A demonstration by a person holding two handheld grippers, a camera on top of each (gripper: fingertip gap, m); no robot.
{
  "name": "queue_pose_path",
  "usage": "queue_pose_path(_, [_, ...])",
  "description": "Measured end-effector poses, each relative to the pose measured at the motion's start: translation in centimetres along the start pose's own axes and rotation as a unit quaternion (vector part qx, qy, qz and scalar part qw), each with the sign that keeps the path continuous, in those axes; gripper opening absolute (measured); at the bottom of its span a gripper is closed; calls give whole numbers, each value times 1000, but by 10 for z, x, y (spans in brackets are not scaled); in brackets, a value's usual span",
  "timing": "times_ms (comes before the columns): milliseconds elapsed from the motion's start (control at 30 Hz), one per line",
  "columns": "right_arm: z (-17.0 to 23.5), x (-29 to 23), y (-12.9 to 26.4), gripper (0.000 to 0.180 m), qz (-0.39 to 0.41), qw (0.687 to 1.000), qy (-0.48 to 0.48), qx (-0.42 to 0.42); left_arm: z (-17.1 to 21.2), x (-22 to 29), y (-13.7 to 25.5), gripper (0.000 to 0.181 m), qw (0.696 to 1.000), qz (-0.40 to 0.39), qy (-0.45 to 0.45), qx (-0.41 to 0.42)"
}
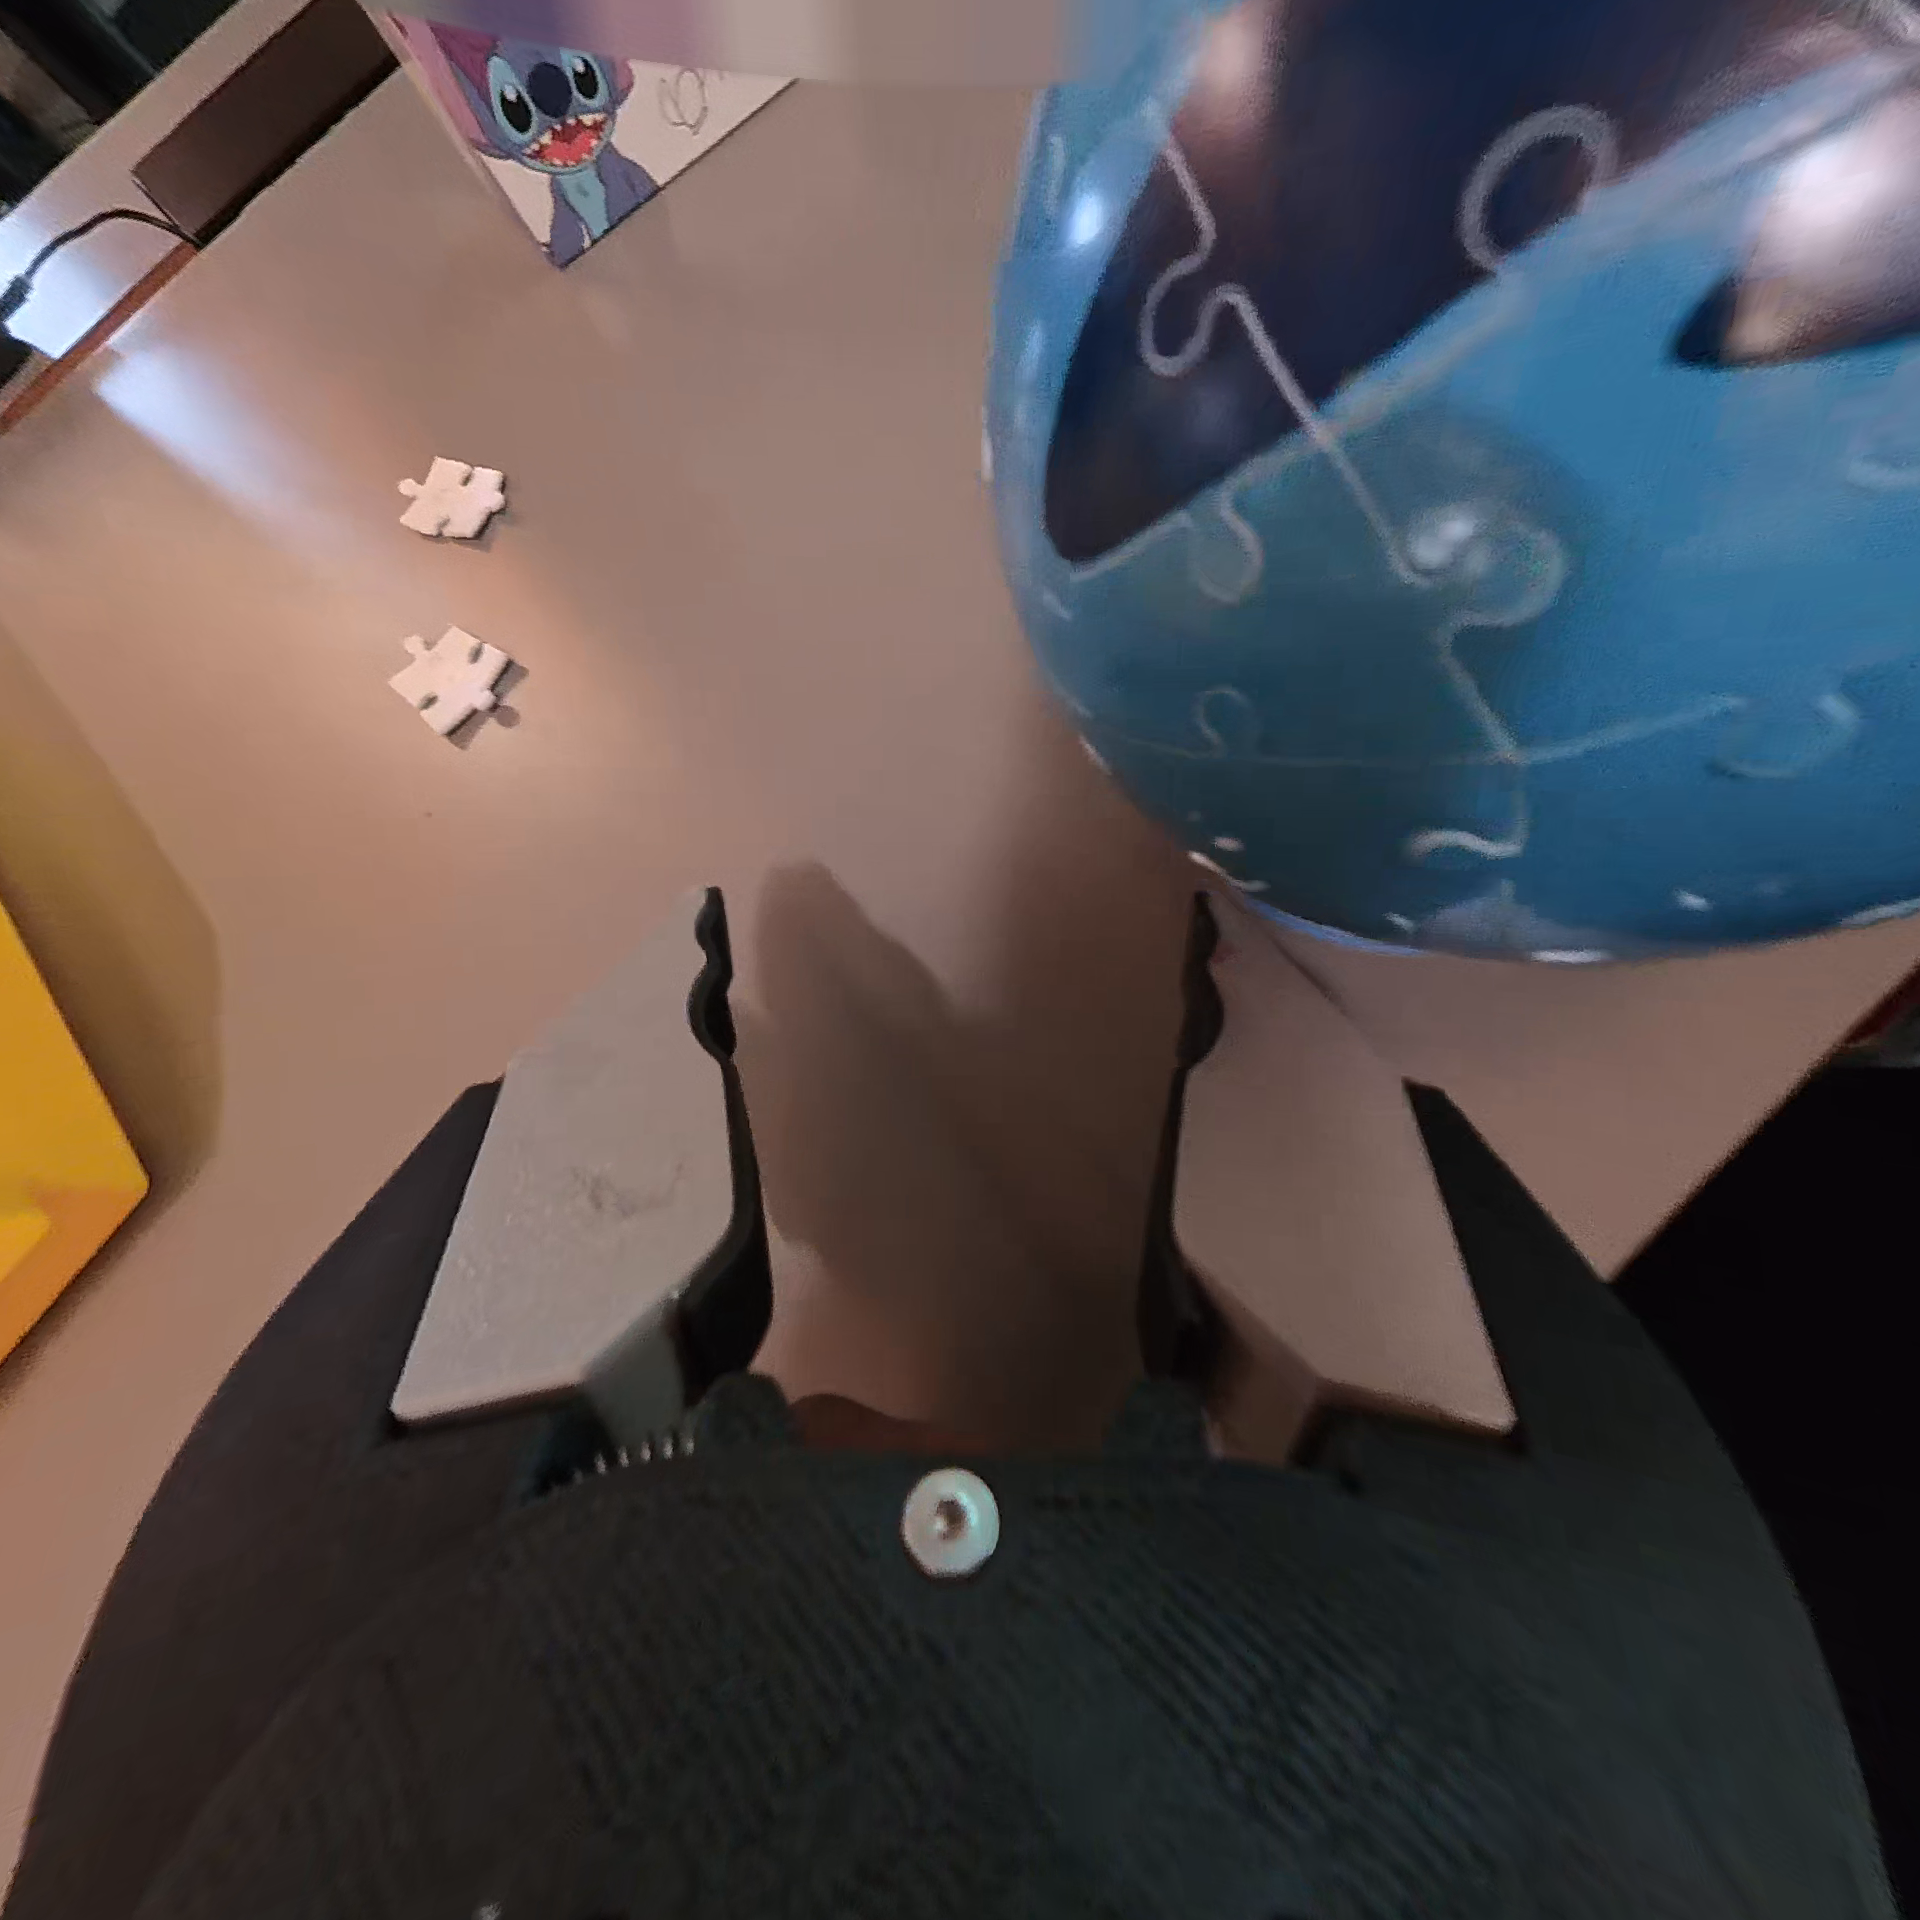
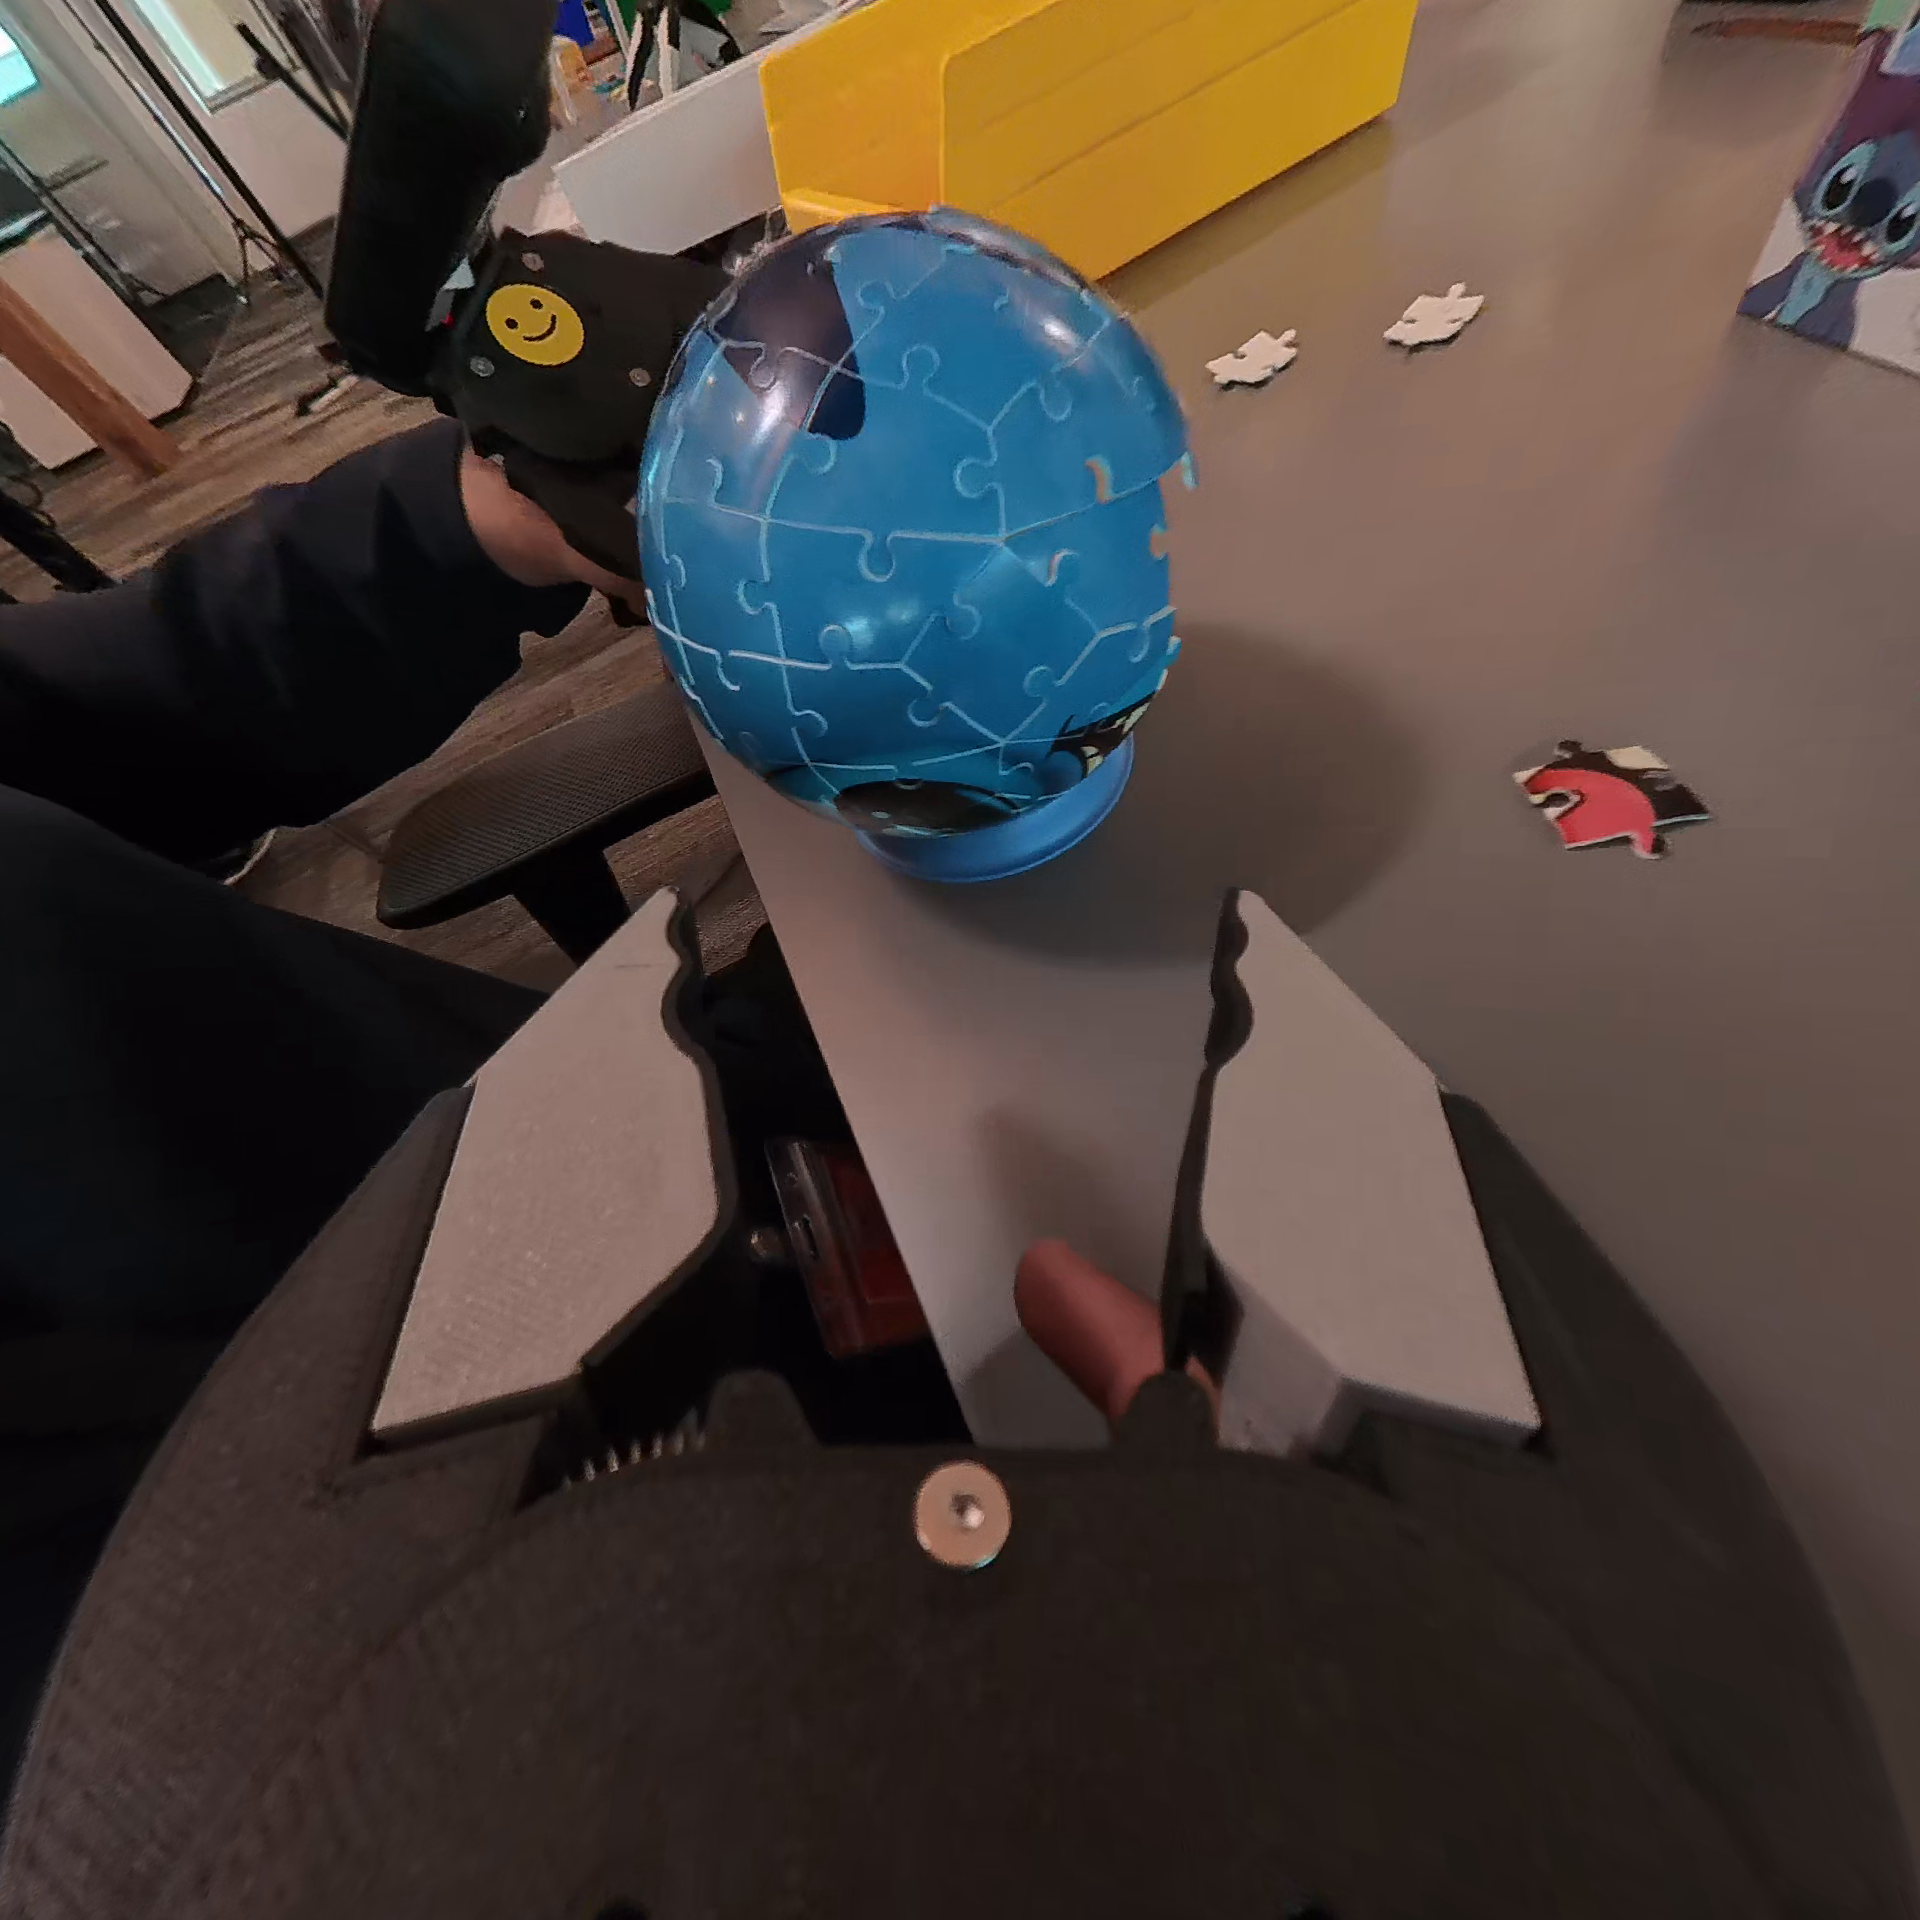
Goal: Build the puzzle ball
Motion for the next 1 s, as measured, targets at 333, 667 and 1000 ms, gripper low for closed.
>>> queue_pose_path(333, [12, -6, 1, 100, -45, 999, -12, -14, 5, 26, 6, 91, 995, 101, -28, -7])
queue_pose_path(667, [15, -35, -51, 104, -65, 995, -59, -44, -3, 25, -4, 96, 993, 111, -34, 5])
queue_pose_path(1000, [19, -52, -51, 99, -108, 991, -43, -60, -6, 2, -13, 83, 995, 97, -32, 7])
Point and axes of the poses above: each gripper's, where its closed fingertips meet, y back along the fingers, z out of its underside, x = y × z across the jaws, the point moved 1 cm from there along y, back along the fingers, and after that the axes turned 7 degrees about z, right-handed, at the moved point
